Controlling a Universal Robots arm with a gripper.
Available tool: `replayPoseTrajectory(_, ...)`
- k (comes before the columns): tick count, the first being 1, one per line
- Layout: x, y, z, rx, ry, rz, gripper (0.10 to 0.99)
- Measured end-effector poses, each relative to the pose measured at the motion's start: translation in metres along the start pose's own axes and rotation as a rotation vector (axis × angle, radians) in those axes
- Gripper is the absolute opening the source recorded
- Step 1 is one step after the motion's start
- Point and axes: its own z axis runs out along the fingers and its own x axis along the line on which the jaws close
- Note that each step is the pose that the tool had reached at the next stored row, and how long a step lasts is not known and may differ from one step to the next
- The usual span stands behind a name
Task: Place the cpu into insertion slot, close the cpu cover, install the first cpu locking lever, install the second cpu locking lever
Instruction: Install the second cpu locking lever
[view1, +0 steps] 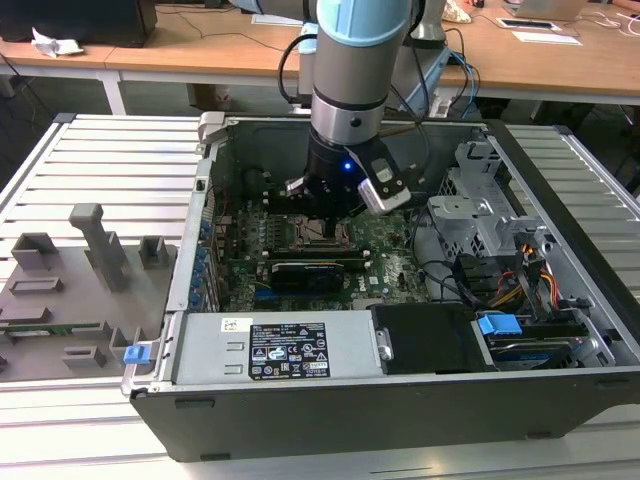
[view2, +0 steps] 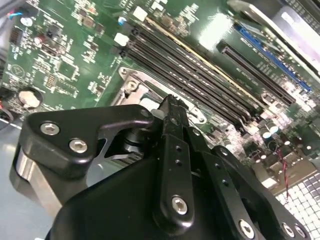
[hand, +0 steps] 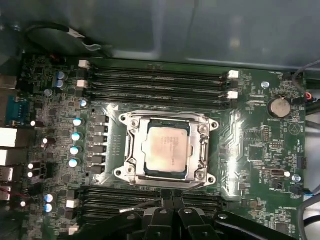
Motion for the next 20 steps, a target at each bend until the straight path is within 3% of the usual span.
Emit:
replayPoseTrajectory(5,0.0157,0.0007,0.0030,0.000,0.0000,0.000,0.106)
replayPoseTrajectory(9,0.0168,-0.0006,0.0100,-0.002,0.0001,0.000,0.106)
replayPoseTrajectory(11,0.0176,-0.0035,0.0101,-0.020,-0.0012,0.000,0.106)
replayPoseTrajectory(12,0.0196,-0.0057,0.0100,-0.044,-0.0029,0.000,0.106)
replayPoseTrajectory(13,0.0210,-0.0074,0.0098,-0.052,-0.0034,0.000,0.106)
replayPoseTrajectory(16,0.0258,-0.0127,0.0094,-0.058,-0.0037,0.000,0.106)
replayPoseTrajectory(20,0.0336,-0.0145,0.0102,-0.066,-0.0044,0.000,0.106)
